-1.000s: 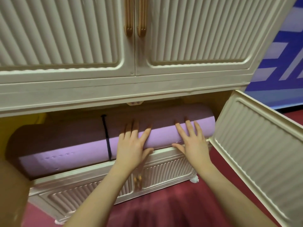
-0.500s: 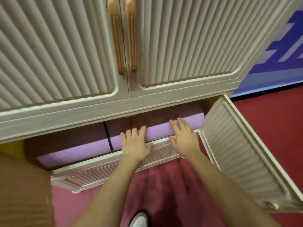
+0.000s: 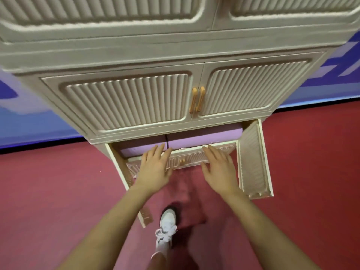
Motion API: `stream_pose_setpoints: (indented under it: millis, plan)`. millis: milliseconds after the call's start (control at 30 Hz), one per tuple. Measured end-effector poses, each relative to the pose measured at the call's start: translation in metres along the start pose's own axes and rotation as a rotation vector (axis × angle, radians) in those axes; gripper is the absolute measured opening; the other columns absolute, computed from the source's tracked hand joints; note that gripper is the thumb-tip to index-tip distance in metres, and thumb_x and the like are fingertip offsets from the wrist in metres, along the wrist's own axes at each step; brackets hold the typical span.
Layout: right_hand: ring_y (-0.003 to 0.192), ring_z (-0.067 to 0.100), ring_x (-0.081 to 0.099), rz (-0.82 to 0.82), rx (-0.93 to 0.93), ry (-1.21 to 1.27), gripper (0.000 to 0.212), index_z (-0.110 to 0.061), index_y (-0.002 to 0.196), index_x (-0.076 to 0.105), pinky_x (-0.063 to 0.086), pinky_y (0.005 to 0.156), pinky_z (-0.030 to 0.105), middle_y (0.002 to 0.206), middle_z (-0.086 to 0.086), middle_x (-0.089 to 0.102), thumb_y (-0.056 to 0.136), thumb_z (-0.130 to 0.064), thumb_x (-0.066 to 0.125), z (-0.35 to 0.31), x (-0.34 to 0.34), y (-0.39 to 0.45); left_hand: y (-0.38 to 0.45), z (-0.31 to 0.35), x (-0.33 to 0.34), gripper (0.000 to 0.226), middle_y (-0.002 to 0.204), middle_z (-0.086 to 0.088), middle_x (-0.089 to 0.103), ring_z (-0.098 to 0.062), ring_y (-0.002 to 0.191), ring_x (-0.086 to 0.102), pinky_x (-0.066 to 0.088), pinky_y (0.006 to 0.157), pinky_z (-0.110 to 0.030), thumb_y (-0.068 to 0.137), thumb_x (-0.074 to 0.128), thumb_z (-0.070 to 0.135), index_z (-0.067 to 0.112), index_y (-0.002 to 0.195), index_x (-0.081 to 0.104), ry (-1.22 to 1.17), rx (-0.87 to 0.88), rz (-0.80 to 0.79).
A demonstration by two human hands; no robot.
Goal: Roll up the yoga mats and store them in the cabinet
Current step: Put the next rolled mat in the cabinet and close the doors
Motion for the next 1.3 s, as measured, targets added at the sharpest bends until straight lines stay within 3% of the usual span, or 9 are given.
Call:
stream_pose_setpoints:
  millis: [233,367,467,633,833,933,1067,1200,1300]
  plan:
    - [0.126,0.02,0.047,-0.209,0.009,0.211,0.055,-0.021,0.131,0.055,0.021,0.1,0.033,0.137,0.0,0.052,0.084,-0.044,0.037,-0.087,0.02,-0.032,-0.074,-0.086,-0.003,0.061,0.132,-0.017,0.055,-0.04,0.121,0.052,0.045,0.089,-0.053,0.081,0.034,0.044,0.01,0.125,0.06,-0.043,-0.11,-0.163]
    - [0.12,0.024,0.052,-0.294,0.003,0.24,0.055,-0.023,0.129,0.056,0.02,0.097,0.034,0.136,0.0,0.053,0.083,-0.046,0.038,-0.121,0.054,-0.041,-0.095,-0.113,0.028,0.085,0.159,-0.003,0.013,-0.027,0.146,0.013,0.011,0.114,-0.051,0.078,0.002,0.058,0.021,0.15,0.029,-0.092,-0.102,-0.338]
    - [0.118,0.023,0.054,-0.378,-0.013,0.212,0.054,-0.022,0.131,0.054,0.021,0.096,0.036,0.138,0.0,0.052,0.085,-0.045,0.036,-0.136,0.075,-0.052,-0.096,-0.115,0.043,0.083,0.158,0.005,-0.012,-0.021,0.148,-0.003,-0.008,0.115,-0.046,0.077,-0.008,0.058,0.027,0.153,0.007,-0.093,-0.076,-0.367]
    - [0.091,0.025,0.066,-0.325,-0.044,0.021,0.05,-0.012,0.12,0.063,0.033,0.081,0.038,0.12,0.007,0.064,0.08,-0.034,0.042,-0.13,0.081,-0.066,-0.073,-0.106,0.045,0.06,0.153,0.011,-0.024,-0.016,0.147,-0.01,-0.017,0.112,-0.042,0.102,0.031,0.037,0.03,0.152,-0.001,-0.168,-0.126,-0.364]
    - [0.109,0.03,0.057,-0.296,-0.175,-0.182,0.06,-0.018,0.141,0.041,0.037,0.092,0.043,0.13,0.009,0.056,0.082,-0.031,0.049,-0.104,0.088,-0.065,-0.06,-0.091,0.05,0.067,0.149,0.005,-0.033,-0.019,0.147,-0.011,-0.015,0.113,-0.043,0.101,0.034,0.04,0.027,0.151,-0.009,-0.232,-0.162,-0.303]
    - [0.087,0.032,0.054,-0.246,-0.158,-0.252,0.071,-0.02,0.138,0.049,0.045,0.076,0.042,0.111,0.013,0.057,0.071,-0.03,0.074,-0.091,0.081,-0.04,-0.049,-0.084,0.047,0.069,0.159,-0.007,-0.015,-0.021,0.146,0.008,-0.007,0.116,-0.046,0.098,0.042,0.034,0.025,0.153,0.002,-0.259,-0.223,-0.194]
    - [0.074,0.032,0.054,-0.251,-0.226,-0.261,0.076,-0.017,0.135,0.052,0.047,0.065,0.04,0.101,0.014,0.058,0.065,-0.029,0.08,-0.078,0.077,-0.002,-0.026,-0.07,0.043,0.071,0.155,-0.013,0.013,-0.026,0.142,0.016,0.008,0.113,-0.043,0.092,0.053,0.027,0.017,0.151,0.017,-0.28,-0.332,-0.098]
    - [0.088,0.036,0.056,-0.315,-0.315,-0.25,0.08,-0.016,0.139,0.047,0.049,0.078,0.044,0.12,0.014,0.055,0.066,-0.025,0.078,-0.055,0.085,0.025,-0.004,-0.06,0.034,0.066,0.152,-0.015,0.023,-0.031,0.138,0.027,0.015,0.111,-0.042,0.092,0.055,0.024,0.006,0.148,0.025,-0.322,-0.408,0.02]
    - [0.112,0.038,0.055,-0.346,-0.372,-0.244,0.079,-0.014,0.14,0.045,0.044,0.094,0.049,0.133,0.015,0.052,0.067,-0.022,0.076,-0.035,0.084,0.047,0.008,-0.053,0.037,0.063,0.153,-0.007,0.024,-0.022,0.142,0.019,0.008,0.113,-0.041,0.096,0.048,0.029,0.011,0.149,0.02,-0.301,-0.472,0.0]
Point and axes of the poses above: each hand's wrist, its own y-axis towards the middle knuckle, its own x-axis out of the palm, z = x × y, the point moved 8 cm from there along y, towards the middle knuckle
